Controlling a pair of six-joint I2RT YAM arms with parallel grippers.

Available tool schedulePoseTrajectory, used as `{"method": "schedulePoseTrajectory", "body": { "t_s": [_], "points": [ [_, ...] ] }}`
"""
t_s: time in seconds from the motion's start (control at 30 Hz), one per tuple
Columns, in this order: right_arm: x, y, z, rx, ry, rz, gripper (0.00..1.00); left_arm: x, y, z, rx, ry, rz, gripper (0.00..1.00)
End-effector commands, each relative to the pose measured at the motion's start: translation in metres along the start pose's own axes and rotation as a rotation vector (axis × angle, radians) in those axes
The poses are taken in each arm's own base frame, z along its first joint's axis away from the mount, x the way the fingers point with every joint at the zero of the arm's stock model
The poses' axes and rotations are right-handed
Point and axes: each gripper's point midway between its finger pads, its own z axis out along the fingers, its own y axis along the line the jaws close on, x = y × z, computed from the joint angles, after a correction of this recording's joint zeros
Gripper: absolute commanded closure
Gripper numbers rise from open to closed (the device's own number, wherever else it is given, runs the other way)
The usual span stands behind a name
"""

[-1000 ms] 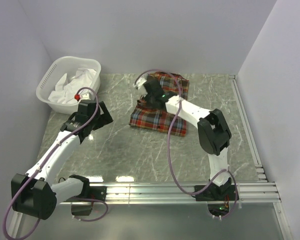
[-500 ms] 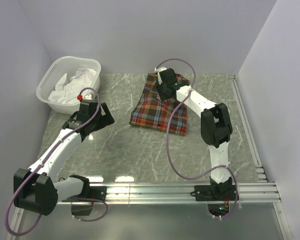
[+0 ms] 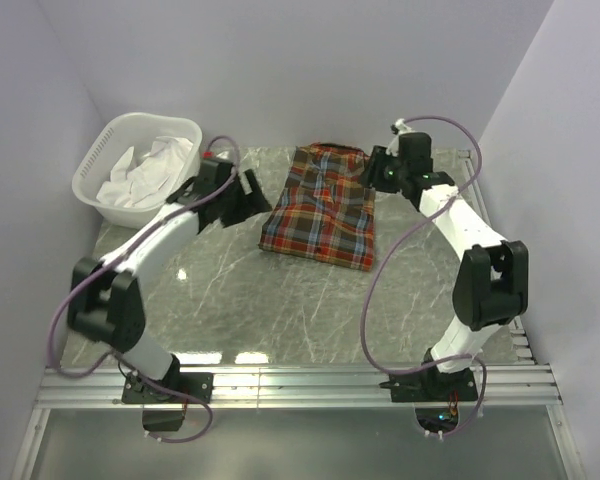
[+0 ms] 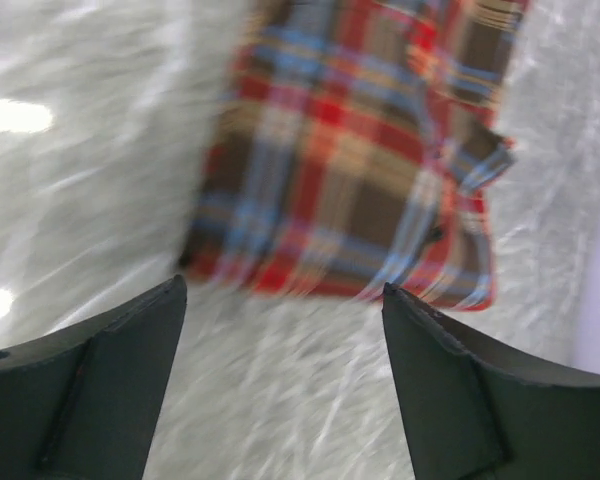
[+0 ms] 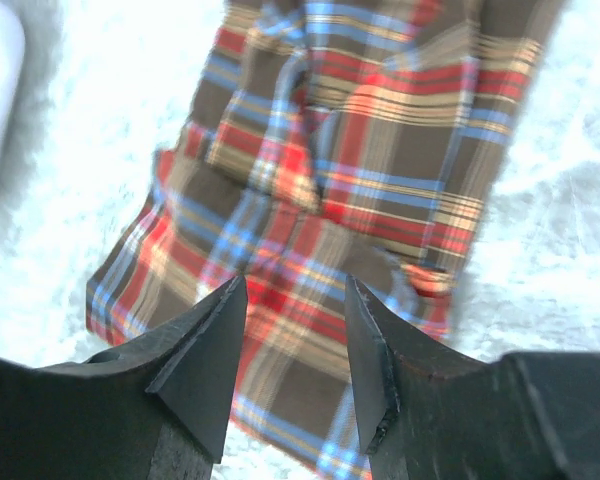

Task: Fold and stack the long sleeve shirts
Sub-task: Fold the shirt

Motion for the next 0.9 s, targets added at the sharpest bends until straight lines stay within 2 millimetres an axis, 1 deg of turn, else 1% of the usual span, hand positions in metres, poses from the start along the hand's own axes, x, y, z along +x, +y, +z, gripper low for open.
{"method": "schedulePoseTrajectory", "body": {
  "t_s": [0.0, 0.03, 0.07, 0.1, 0.13, 0.17, 0.2, 0.27, 0.3, 0.33, 0.37, 0.4, 0.43, 0.47, 0.5, 0.53, 0.6, 0.63, 0.67, 0.7, 0.73, 0.77, 0.8, 0.83, 0.87],
  "points": [
    [0.037, 0.007, 0.020, -0.168, 0.116, 0.132, 0.50, 0.005, -0.038, 0.035, 0.103, 0.066, -0.003, 0.17],
    [0.044, 0.008, 0.023, -0.190, 0.142, 0.144, 0.50, 0.004, -0.050, 0.041, 0.125, 0.069, 0.007, 0.21],
    [0.046, 0.007, 0.027, -0.199, 0.147, 0.151, 0.50, 0.013, -0.047, 0.060, 0.118, 0.098, -0.001, 0.23],
    [0.056, 0.003, 0.035, -0.210, 0.172, 0.164, 0.50, 0.016, -0.049, 0.067, 0.118, 0.108, 0.000, 0.26],
    [0.061, 0.000, 0.039, -0.232, 0.187, 0.184, 0.50, 0.020, -0.055, 0.074, 0.121, 0.116, 0.008, 0.34],
    [0.064, -0.001, 0.045, -0.252, 0.191, 0.210, 0.52, 0.032, -0.046, 0.089, 0.092, 0.151, 0.004, 0.37],
    [0.075, -0.009, 0.054, -0.253, 0.219, 0.235, 0.53, 0.037, -0.044, 0.095, 0.083, 0.166, 0.005, 0.39],
    [0.080, -0.021, 0.063, -0.244, 0.229, 0.272, 0.55, 0.057, -0.027, 0.110, 0.030, 0.207, 0.002, 0.44],
    [0.089, -0.029, 0.072, -0.231, 0.248, 0.288, 0.58, 0.063, -0.019, 0.114, 0.007, 0.211, 0.001, 0.47],
    [0.090, -0.036, 0.075, -0.216, 0.248, 0.301, 0.59, 0.075, -0.004, 0.117, -0.030, 0.233, -0.003, 0.50],
    [0.089, -0.046, 0.080, -0.191, 0.240, 0.324, 0.61, 0.082, 0.007, 0.120, -0.063, 0.242, -0.003, 0.51],
    [0.094, -0.055, 0.086, -0.174, 0.248, 0.343, 0.62, 0.088, 0.016, 0.122, -0.088, 0.253, -0.004, 0.51],
    [0.092, -0.058, 0.088, -0.165, 0.244, 0.366, 0.62, 0.100, 0.029, 0.122, -0.124, 0.271, -0.006, 0.53],
    [0.088, -0.066, 0.091, -0.154, 0.228, 0.379, 0.63, 0.108, 0.038, 0.123, -0.147, 0.288, -0.009, 0.53],
    [0.089, -0.069, 0.093, -0.151, 0.227, 0.387, 0.63, 0.114, 0.043, 0.123, -0.159, 0.300, -0.009, 0.54],
    [0.083, -0.070, 0.095, -0.150, 0.216, 0.386, 0.63, 0.124, 0.053, 0.122, -0.173, 0.320, -0.014, 0.54],
    [0.082, -0.077, 0.098, -0.116, 0.220, 0.383, 0.63, 0.132, 0.059, 0.119, -0.185, 0.335, -0.018, 0.54],
    [0.075, -0.075, 0.098, -0.122, 0.211, 0.371, 0.63, 0.140, 0.065, 0.116, -0.197, 0.347, -0.018, 0.54],
    [0.074, -0.074, 0.096, -0.122, 0.215, 0.373, 0.63, 0.140, 0.064, 0.112, -0.193, 0.345, -0.017, 0.53],
    [0.064, -0.066, 0.089, -0.140, 0.196, 0.360, 0.63, 0.141, 0.065, 0.110, -0.198, 0.345, -0.010, 0.53],
    [0.065, -0.063, 0.084, -0.145, 0.193, 0.360, 0.63, 0.148, 0.068, 0.105, -0.216, 0.357, 0.003, 0.52],
    [0.062, -0.058, 0.079, -0.157, 0.184, 0.351, 0.63, 0.146, 0.070, 0.100, -0.236, 0.342, 0.015, 0.51],
    [0.050, -0.045, 0.066, -0.171, 0.155, 0.329, 0.63, 0.155, 0.074, 0.095, -0.251, 0.357, 0.021, 0.51],
    [0.058, -0.040, 0.059, -0.173, 0.169, 0.325, 0.62, 0.158, 0.076, 0.090, -0.256, 0.363, 0.019, 0.51],
    [0.058, -0.032, 0.051, -0.182, 0.162, 0.312, 0.61, 0.157, 0.072, 0.083, -0.245, 0.350, 0.012, 0.51]
  ]
}}
